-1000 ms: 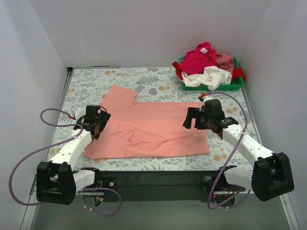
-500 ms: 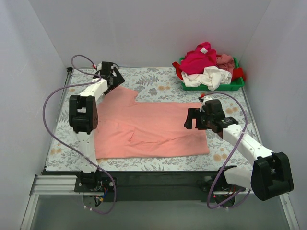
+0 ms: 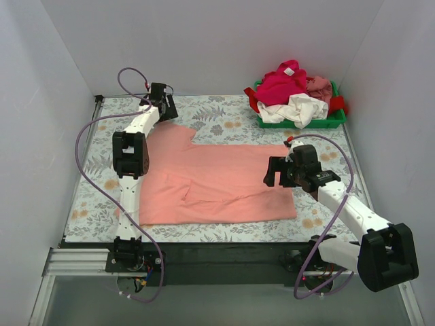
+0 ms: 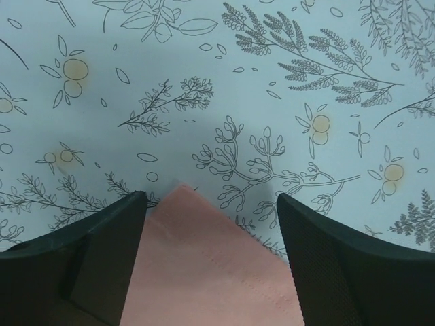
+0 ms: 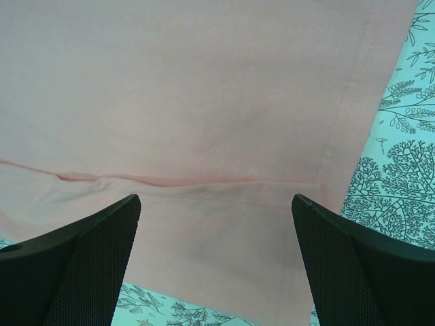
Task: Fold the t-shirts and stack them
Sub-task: Fold the tshirt
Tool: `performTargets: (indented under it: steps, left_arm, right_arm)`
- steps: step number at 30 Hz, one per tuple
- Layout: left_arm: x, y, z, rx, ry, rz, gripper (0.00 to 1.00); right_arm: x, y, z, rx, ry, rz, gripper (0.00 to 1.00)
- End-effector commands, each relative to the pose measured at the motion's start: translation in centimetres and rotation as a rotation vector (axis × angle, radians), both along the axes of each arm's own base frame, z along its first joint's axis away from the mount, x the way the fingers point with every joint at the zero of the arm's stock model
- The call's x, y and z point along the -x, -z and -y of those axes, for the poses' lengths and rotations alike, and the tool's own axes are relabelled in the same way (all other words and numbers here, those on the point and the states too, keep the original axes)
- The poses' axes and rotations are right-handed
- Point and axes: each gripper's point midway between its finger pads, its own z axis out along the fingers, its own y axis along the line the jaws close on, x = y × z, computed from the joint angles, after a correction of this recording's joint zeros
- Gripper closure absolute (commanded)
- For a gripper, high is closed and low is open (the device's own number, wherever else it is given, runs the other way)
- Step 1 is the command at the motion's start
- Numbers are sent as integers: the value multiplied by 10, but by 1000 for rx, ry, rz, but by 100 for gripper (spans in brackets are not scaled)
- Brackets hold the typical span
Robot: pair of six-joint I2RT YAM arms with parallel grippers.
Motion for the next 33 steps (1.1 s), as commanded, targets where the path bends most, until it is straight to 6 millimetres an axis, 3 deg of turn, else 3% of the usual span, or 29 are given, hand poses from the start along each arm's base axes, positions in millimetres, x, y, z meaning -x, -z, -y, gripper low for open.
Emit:
performTargets:
  steps: [1, 8, 13, 20, 26, 28, 30, 31, 33]
  left_arm:
    - [10, 0, -10, -69, 43, -43, 26]
    - [29, 18, -6, -135, 80, -116, 52]
    - [43, 30, -16, -179, 40, -176, 62]
    - [56, 45, -7, -144, 74, -220, 100]
    - [53, 34, -9, -163, 80, -194, 100]
    - [49, 19, -8, -151, 72, -152, 100]
    - [48, 10, -5, -134, 68, -128, 100]
    - [47, -1, -4, -119, 61, -96, 100]
    - [46, -12, -1, -98, 61, -60, 100]
  right_arm:
    - [-4, -8, 3, 8, 8, 39, 2]
    - [-4, -9, 6, 12, 21, 44, 2]
    - [-5, -12, 7, 15, 28, 52, 2]
    - [-11, -9, 9, 29, 55, 38, 2]
    - [-40, -15, 19, 69, 164, 38, 2]
    - [-59, -28, 23, 87, 204, 77, 2]
    - [-75, -27, 22, 112, 207, 72, 2]
    - [-90, -40, 23, 123, 226, 105, 2]
    - [-105, -30, 23, 155, 232, 81, 2]
